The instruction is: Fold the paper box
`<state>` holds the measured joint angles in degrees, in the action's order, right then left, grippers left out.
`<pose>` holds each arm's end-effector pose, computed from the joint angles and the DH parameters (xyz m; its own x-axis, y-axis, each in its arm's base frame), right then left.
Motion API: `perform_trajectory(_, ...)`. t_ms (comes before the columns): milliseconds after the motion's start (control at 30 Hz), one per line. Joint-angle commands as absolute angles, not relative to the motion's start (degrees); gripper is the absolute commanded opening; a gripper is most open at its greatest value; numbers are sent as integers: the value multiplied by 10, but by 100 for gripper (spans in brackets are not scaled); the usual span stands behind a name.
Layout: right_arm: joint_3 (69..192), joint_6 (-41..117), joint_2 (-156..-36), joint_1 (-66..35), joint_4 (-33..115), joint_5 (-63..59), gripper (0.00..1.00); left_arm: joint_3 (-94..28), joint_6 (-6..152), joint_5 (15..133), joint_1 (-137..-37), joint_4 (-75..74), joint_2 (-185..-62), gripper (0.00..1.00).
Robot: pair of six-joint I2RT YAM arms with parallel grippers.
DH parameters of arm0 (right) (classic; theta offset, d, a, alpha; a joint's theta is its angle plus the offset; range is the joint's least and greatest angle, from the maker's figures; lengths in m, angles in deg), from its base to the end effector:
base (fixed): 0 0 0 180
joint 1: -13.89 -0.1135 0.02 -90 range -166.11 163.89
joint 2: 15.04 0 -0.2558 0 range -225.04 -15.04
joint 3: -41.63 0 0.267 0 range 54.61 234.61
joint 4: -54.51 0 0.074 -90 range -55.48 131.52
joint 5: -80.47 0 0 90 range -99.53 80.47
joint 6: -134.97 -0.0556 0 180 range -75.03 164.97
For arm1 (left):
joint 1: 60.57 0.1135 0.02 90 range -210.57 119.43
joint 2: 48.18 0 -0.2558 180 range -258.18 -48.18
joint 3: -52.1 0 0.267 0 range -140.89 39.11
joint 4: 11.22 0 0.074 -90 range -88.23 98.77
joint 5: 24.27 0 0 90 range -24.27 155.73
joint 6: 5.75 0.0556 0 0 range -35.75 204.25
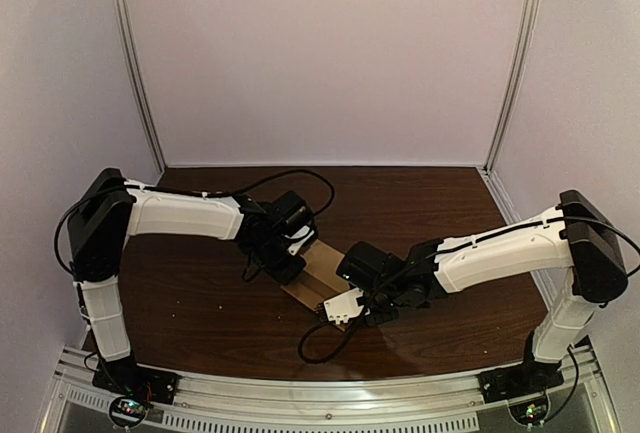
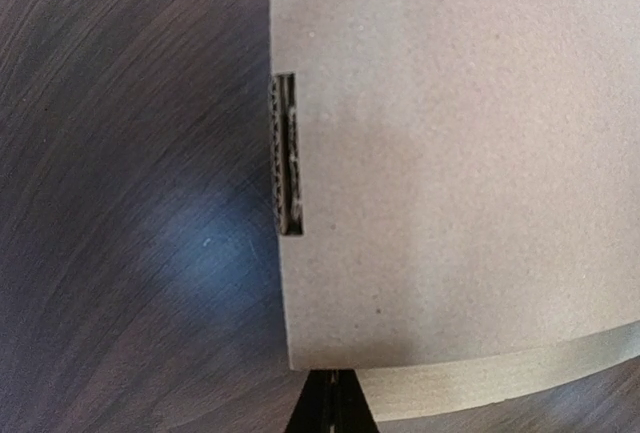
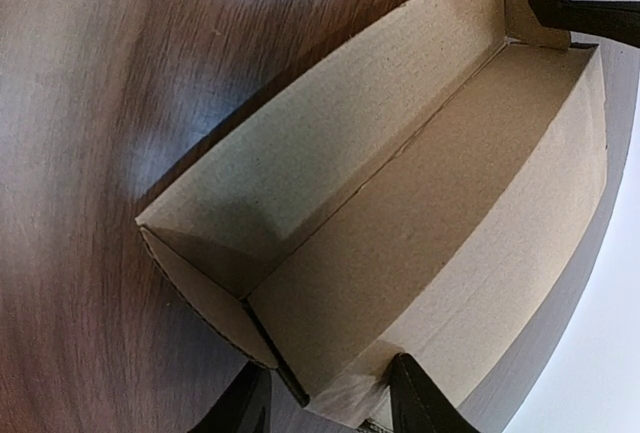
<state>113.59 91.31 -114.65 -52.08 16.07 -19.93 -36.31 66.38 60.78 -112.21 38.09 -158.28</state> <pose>0.1522 0.3168 0.1242 0.3713 -0.9145 -0.1604 -0.8689 -0.2814 -0.4071 0.2508 -0.3092 0.1327 -0.7928 0.5092 -0.3349 0.5469 0.8369 -0.0223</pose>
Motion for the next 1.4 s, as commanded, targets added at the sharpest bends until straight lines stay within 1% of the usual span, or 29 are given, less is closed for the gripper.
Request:
perform_trajectory(0, 1088, 919, -1224, -530, 75, -101, 41, -370, 661, 651, -1118, 366, -1592, 0)
perform_trajectory(700, 1095, 910, -1234, -530, 73, -104, 39, -274, 637, 641, -1106, 283, -1552, 0)
perform_trajectory(1367, 1100, 909, -1239, -530, 70, -107, 38, -241, 620, 647, -1093, 244, -1549, 0)
